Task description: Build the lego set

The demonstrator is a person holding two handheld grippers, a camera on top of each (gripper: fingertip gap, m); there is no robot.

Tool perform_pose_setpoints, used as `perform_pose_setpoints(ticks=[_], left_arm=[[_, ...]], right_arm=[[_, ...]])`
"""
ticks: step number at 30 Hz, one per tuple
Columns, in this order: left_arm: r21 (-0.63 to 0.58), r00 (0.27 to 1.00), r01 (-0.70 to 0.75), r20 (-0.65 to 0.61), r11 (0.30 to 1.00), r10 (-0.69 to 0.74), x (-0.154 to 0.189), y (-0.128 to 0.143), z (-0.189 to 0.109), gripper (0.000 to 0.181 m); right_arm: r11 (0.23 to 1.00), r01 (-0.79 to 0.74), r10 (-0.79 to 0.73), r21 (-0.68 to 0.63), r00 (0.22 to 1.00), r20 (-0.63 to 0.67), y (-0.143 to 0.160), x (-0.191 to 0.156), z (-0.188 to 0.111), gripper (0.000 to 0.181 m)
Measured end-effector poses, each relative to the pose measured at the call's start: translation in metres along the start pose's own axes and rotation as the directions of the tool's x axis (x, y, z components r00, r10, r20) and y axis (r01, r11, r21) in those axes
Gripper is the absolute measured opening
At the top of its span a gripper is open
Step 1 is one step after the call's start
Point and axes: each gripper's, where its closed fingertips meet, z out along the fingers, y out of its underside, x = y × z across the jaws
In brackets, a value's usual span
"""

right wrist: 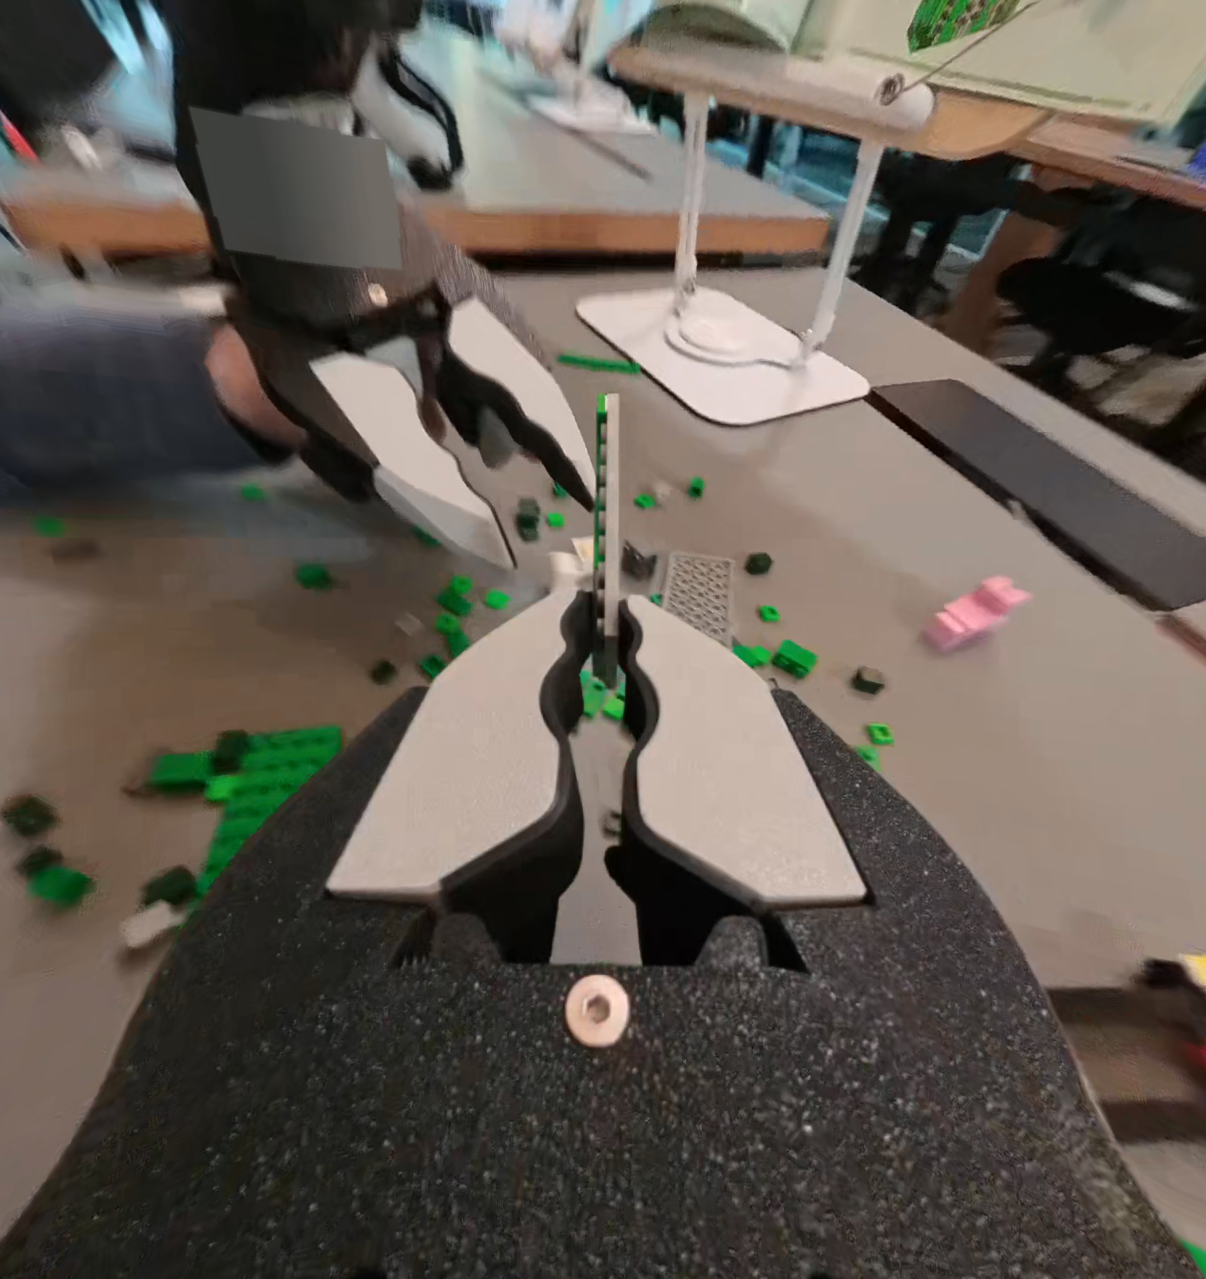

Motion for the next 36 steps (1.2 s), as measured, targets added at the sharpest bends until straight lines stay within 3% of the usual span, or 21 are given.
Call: perform_pose_setpoints(ticks=[3,5,11,18,27,33,36], left_arm=[[0.138,0.997,0.067,-0.044,0.988,-0.061,0.002,-0.019,-0.007,0.040],[0.226,0.996,0.083,-0.033,0.971,-0.078,-0.001,-0.032,-0.015,0.036],[0.319,0.986,-0.072,0.165,0.945,0.020,-0.009,-0.048,-0.028,0.017],[0.236,0.974,-0.124,0.215,0.964,0.072,-0.007,-0.039,-0.017,0.018],[0.231,0.995,0.015,0.090,0.973,-0.037,-0.006,-0.034,-0.018,0.011],[0.194,0.957,-0.104,0.286,0.975,0.045,-0.016,-0.036,-0.020,0.009],[0.119,0.909,-0.157,0.405,0.980,0.096,-0.028,-0.030,-0.021,0.000]], right_arm=[[0.990,-0.124,0.120,0.066,0.991,0.053,-0.006,-0.002,-0.002,0.006],[0.989,-0.130,0.127,0.071,0.991,0.050,-0.005,-0.003,-0.002,0.006],[0.991,-0.125,0.125,0.042,0.992,0.019,-0.001,-0.013,0.011,0.006],[0.991,-0.128,0.128,0.028,0.992,-0.002,0.004,-0.019,0.020,0.006],[1.000,-0.024,0.024,-0.007,0.999,-0.023,0.008,-0.018,0.018,0.006],[0.992,-0.126,0.127,0.015,0.986,-0.106,0.005,-0.014,0.025,0.006],[0.982,-0.190,0.190,0.013,0.973,-0.128,0.007,-0.021,0.034,0.006]])
